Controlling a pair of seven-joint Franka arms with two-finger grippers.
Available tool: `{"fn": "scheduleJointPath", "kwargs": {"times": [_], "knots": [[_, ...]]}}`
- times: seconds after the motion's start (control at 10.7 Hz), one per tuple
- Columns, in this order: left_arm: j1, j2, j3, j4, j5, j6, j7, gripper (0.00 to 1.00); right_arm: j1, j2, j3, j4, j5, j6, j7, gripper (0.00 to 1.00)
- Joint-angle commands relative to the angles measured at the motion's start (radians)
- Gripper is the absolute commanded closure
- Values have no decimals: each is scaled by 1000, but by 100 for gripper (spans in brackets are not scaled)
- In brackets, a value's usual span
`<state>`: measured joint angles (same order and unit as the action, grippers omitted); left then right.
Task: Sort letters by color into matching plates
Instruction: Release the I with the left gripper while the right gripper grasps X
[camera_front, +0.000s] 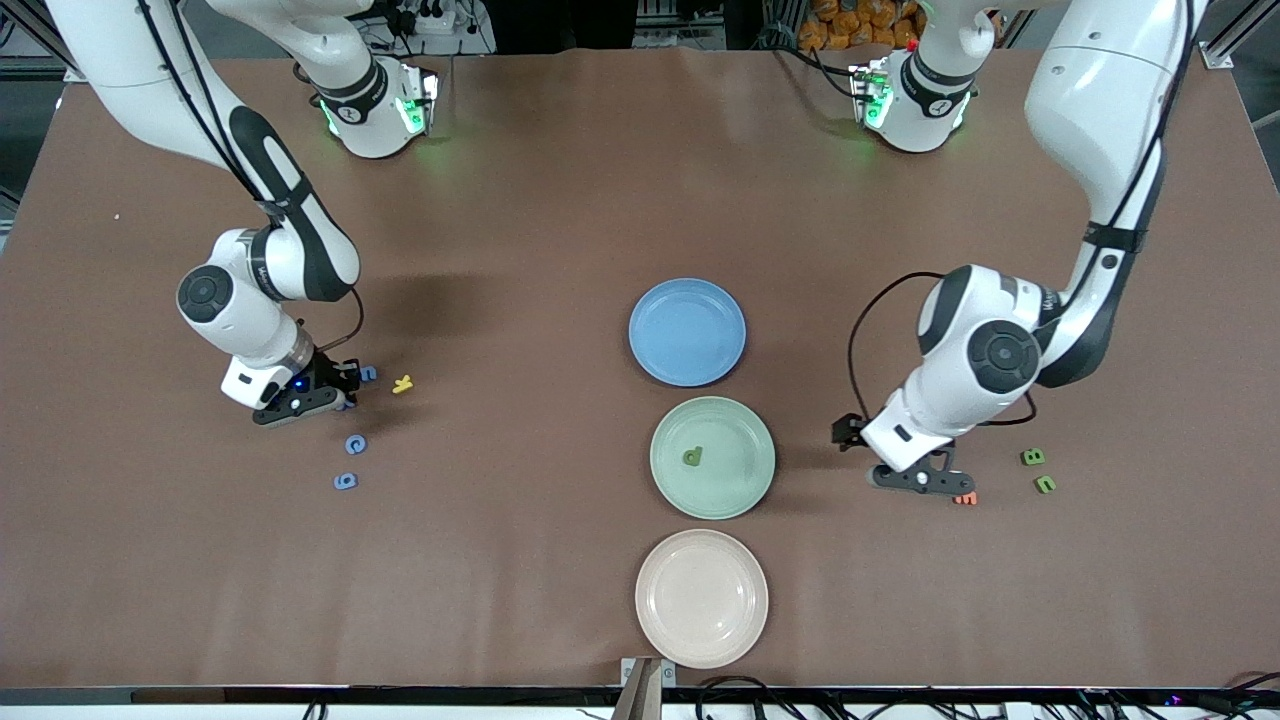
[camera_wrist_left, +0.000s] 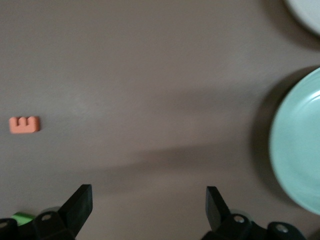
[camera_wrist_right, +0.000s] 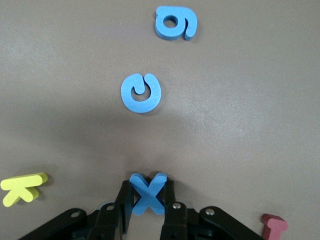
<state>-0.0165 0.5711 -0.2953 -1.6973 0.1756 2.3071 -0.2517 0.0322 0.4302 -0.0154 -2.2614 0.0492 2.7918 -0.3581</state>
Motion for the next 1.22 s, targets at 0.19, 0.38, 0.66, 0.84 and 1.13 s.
{"fn": "scheduleJointPath", "kwargs": {"times": [0.19,0.38,0.66,0.84,1.13], "knots": [[144,-214,-19,-396,94,212,193,0,-12,-34,14,52,0,-110,16,80],[202,-209,-19,-461,94,309,287,0,24,-73,12,103,0,-234,115,80],[251,-180,-16,-489,127,322,333,0,109,-106,14,164,0,-331,275,80],[320,-159,-19,-486,134,334,385,0,182,-107,14,193,6,-348,381,80],[326,-139,-19,-473,134,341,388,0,297,-97,14,235,8,-348,531,80]]}}
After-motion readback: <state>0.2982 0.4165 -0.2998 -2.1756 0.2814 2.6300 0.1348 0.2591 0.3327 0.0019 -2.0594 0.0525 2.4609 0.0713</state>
